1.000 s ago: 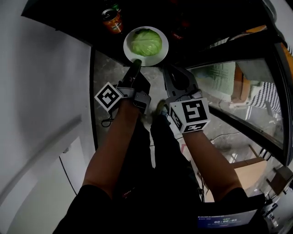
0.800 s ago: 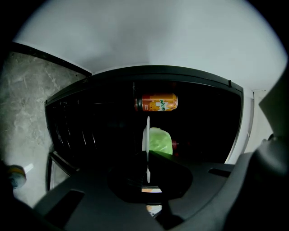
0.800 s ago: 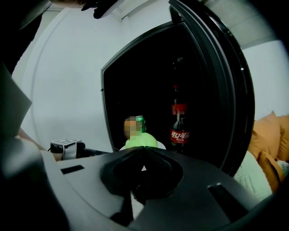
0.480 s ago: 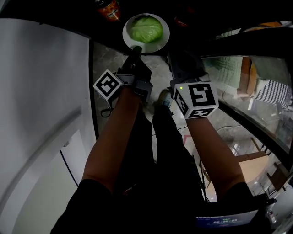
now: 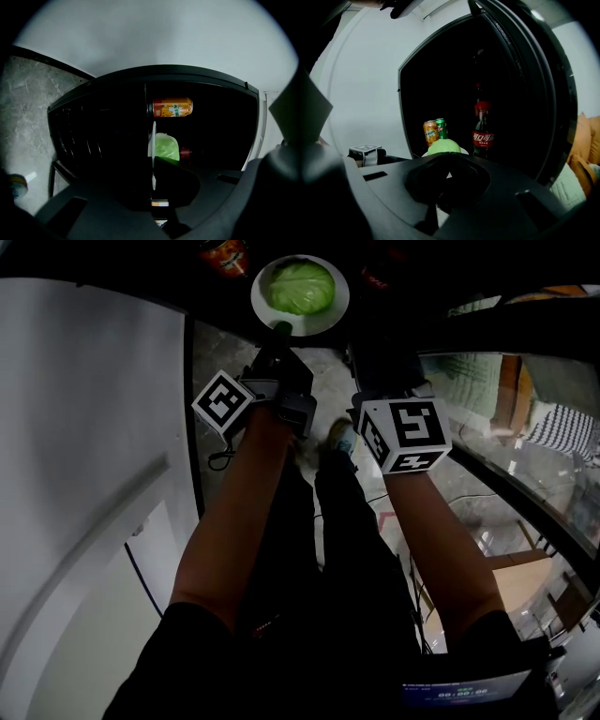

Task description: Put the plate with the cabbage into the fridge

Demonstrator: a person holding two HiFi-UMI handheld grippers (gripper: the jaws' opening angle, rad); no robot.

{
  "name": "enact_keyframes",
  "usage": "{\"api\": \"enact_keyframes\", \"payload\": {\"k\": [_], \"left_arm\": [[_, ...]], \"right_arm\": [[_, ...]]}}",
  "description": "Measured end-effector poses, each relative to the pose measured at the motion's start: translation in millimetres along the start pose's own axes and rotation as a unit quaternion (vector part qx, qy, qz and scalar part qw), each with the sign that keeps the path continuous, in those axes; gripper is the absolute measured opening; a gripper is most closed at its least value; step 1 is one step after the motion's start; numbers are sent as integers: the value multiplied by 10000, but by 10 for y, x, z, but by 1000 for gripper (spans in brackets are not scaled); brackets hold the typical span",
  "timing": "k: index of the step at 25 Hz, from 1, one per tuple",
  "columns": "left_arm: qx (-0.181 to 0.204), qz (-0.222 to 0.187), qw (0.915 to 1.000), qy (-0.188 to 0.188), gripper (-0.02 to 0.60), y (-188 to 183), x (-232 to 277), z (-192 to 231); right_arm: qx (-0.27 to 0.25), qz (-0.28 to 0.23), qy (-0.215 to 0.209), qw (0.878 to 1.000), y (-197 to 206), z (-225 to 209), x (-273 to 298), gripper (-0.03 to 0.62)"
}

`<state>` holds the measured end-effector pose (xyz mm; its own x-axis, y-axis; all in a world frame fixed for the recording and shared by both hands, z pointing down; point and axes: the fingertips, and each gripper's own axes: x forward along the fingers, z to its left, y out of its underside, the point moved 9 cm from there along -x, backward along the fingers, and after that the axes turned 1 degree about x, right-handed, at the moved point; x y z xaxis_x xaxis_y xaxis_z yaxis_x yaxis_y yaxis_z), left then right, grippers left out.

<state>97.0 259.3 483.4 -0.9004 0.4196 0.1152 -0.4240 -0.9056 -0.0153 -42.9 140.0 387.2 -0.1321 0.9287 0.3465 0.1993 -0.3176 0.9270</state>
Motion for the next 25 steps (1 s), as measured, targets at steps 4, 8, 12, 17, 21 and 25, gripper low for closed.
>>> {"api": "enact_keyframes", "payload": {"k": [4, 8, 12, 17, 21, 25], "left_arm": [[24, -22, 10000, -39, 15, -2, 24, -12], [155, 9, 9995, -261, 15, -44, 24, 6], [45, -30, 9992, -404, 15, -32, 36, 2], [3, -3, 9981, -615, 16, -64, 120, 4], [-26, 3, 9966, -823, 17, -105, 236, -84], [-93, -38, 9949, -1000, 17, -105, 252, -117]], "right_arm": [[40, -11, 25, 10000, 1, -29, 20, 6], [118, -29, 69, 9999, -7, -32, 43, 6], [119, 0, 10, 9999, 12, -17, 32, 6], [157, -20, 7, 9999, 9, -21, 110, 6], [202, 4, 3, 9998, -77, -83, 195, 6], [226, -9, 15, 9997, -113, -98, 215, 6]]}}
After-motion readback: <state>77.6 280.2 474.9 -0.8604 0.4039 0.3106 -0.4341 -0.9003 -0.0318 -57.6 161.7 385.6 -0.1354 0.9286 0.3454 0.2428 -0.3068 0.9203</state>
